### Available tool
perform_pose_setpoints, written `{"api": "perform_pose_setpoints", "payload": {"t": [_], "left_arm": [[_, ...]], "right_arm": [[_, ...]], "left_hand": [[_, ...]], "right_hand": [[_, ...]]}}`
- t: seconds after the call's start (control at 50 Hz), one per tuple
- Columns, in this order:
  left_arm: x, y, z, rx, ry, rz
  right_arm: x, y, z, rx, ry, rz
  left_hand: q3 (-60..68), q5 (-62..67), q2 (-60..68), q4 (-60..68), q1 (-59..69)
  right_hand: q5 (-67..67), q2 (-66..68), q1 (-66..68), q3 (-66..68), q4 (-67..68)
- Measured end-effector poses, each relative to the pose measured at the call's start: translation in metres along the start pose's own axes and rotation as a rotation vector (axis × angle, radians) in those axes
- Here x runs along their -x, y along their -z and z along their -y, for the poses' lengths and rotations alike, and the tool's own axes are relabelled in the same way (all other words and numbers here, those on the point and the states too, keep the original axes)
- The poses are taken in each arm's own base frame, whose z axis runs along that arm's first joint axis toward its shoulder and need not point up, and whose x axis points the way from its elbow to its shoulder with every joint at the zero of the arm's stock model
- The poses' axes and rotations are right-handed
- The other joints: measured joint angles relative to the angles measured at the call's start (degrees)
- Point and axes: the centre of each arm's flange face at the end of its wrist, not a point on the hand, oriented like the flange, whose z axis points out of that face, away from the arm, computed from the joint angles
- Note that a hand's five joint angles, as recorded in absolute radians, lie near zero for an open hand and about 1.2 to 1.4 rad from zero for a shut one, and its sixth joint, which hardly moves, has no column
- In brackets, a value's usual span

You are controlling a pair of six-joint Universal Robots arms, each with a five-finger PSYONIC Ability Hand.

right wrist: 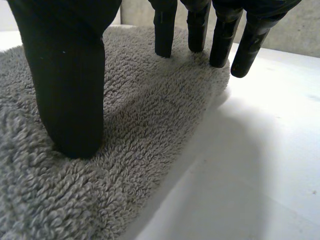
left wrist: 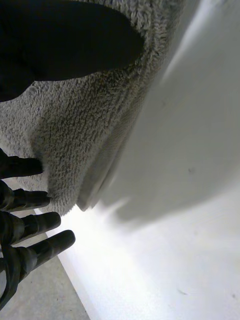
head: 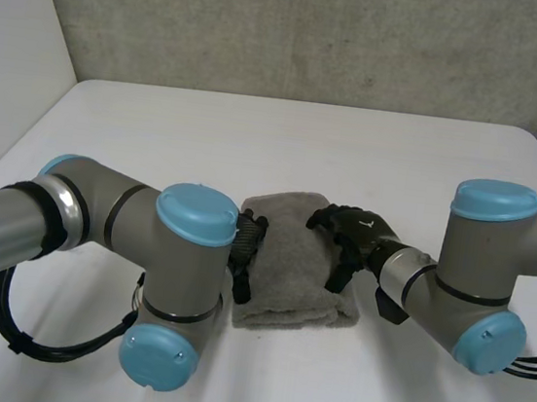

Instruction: Fold the towel.

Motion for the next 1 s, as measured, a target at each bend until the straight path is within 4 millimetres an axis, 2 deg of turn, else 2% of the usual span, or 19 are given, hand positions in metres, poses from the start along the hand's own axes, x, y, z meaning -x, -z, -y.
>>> {"api": "perform_pose_setpoints", "payload": {"t": [0.12,0.2,0.22,0.3,0.34,0.4,0.42,0.44,0.48,0.5,0.62,0.74,0.86,1.0], "left_arm": [[-0.001,0.001,-0.001,0.004,-0.002,-0.005],[0.0,0.005,0.009,-0.025,0.004,-0.006],[0.002,0.009,0.021,-0.056,0.013,-0.003],[0.009,0.023,0.051,-0.133,0.035,0.005],[0.017,0.038,0.078,-0.205,0.056,0.016],[0.025,0.053,0.099,-0.264,0.074,0.027],[0.03,0.062,0.112,-0.3,0.085,0.035],[0.036,0.072,0.123,-0.333,0.095,0.044],[0.044,0.083,0.135,-0.367,0.106,0.058],[0.055,0.094,0.145,-0.398,0.116,0.078],[0.104,0.132,0.165,-0.476,0.142,0.19],[0.13,0.143,0.166,-0.49,0.154,0.261],[0.143,0.144,0.166,-0.493,0.162,0.3],[0.144,0.142,0.165,-0.488,0.162,0.3]], "right_arm": [[0.0,-0.002,0.001,-0.001,0.033,-0.022],[-0.002,0.005,0.023,-0.052,0.083,-0.053],[-0.002,0.012,0.039,-0.094,0.103,-0.064],[0.0,0.029,0.071,-0.18,0.133,-0.084],[0.001,0.044,0.095,-0.25,0.151,-0.114],[0.001,0.062,0.118,-0.319,0.162,-0.163],[0.002,0.067,0.123,-0.336,0.164,-0.178],[0.001,0.083,0.139,-0.388,0.166,-0.232],[0.001,0.093,0.148,-0.42,0.165,-0.27],[0.0,0.106,0.157,-0.453,0.161,-0.317],[0.001,0.137,0.167,-0.494,0.147,-0.415],[0.002,0.145,0.163,-0.481,0.144,-0.42],[0.002,0.147,0.161,-0.477,0.145,-0.412],[0.003,0.146,0.161,-0.476,0.147,-0.405]], "left_hand": [[0.0,0.0,0.0,0.0,-0.3],[0.0,-0.1,0.0,0.0,-0.3],[0.0,-0.1,0.0,0.0,-0.3],[-0.1,-0.1,0.0,0.0,-0.3],[-0.2,-0.1,0.0,0.0,-0.3],[-0.2,-0.1,-0.1,0.0,-0.3],[-0.2,-0.1,-0.1,-0.1,-0.3],[-0.2,-0.1,-0.1,-0.1,-0.3],[-0.2,-0.1,-0.1,-0.1,-0.3],[-0.2,-0.1,-0.1,-0.1,-0.3],[-0.2,-0.1,-0.1,-0.1,-0.3],[-0.2,-0.1,-0.1,-0.1,-0.3],[-0.2,-0.1,-0.1,-0.1,-0.3],[-0.2,-0.1,-0.1,-0.1,-0.3]], "right_hand": [[0.0,0.0,0.0,0.0,0.0],[-0.3,0.0,0.0,0.0,0.0],[-0.3,0.0,0.0,0.0,0.0],[-0.3,0.0,0.0,0.0,0.0],[-0.3,0.0,0.0,0.0,0.0],[-0.3,0.0,0.0,0.0,0.0],[-0.3,0.0,0.0,0.0,0.0],[-0.3,0.0,0.0,0.0,0.0],[-0.3,0.0,0.0,0.0,0.0],[-0.3,0.0,0.0,0.0,0.0],[-0.3,0.0,0.0,0.0,0.0],[-0.3,0.0,0.0,0.0,0.0],[-0.3,0.0,0.0,0.0,0.0],[-0.3,0.0,0.0,0.0,0.0]]}}
